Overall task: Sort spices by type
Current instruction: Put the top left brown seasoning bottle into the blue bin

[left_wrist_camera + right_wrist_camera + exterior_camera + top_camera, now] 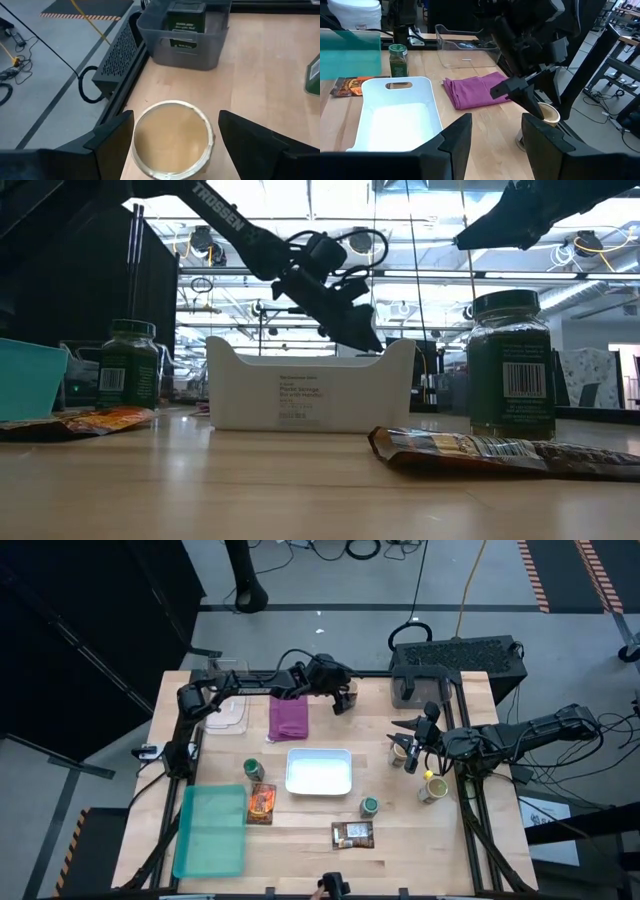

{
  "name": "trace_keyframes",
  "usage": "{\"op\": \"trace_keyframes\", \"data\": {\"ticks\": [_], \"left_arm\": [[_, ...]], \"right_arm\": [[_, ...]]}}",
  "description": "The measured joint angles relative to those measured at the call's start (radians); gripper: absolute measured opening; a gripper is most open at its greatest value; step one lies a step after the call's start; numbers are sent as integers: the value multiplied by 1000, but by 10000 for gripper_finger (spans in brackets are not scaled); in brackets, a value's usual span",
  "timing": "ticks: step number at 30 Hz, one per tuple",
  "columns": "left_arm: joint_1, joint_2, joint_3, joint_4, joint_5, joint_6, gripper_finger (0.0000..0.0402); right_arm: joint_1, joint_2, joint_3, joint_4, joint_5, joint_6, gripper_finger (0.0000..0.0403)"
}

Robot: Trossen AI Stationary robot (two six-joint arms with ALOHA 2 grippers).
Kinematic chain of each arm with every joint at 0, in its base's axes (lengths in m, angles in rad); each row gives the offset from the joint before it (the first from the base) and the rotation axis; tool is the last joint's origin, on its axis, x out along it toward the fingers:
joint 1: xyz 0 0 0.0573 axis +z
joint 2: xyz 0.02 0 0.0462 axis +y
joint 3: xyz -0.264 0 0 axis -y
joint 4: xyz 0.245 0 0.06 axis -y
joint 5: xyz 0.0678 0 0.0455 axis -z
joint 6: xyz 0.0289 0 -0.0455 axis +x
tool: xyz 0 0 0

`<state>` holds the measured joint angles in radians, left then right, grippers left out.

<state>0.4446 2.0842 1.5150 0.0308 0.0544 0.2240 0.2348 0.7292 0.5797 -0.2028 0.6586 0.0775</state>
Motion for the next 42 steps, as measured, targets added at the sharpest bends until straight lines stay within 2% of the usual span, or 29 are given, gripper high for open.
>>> {"op": "trace_keyframes", "data": {"ticks": [18,27,35,42], "left_arm": [[-9,0,0,-8,-10,47,299],[-9,0,0,5,-12,-6,359],[-8,0,1,-1,-111,23,366],[-8,5,1,-23,-2,-16,366]], "right_arm": [[0,0,0,1,0,-7,155],[0,0,0,1,0,-11,155],[0,0,0,1,0,-11,155],[0,0,0,1,0,-11,155]]}}
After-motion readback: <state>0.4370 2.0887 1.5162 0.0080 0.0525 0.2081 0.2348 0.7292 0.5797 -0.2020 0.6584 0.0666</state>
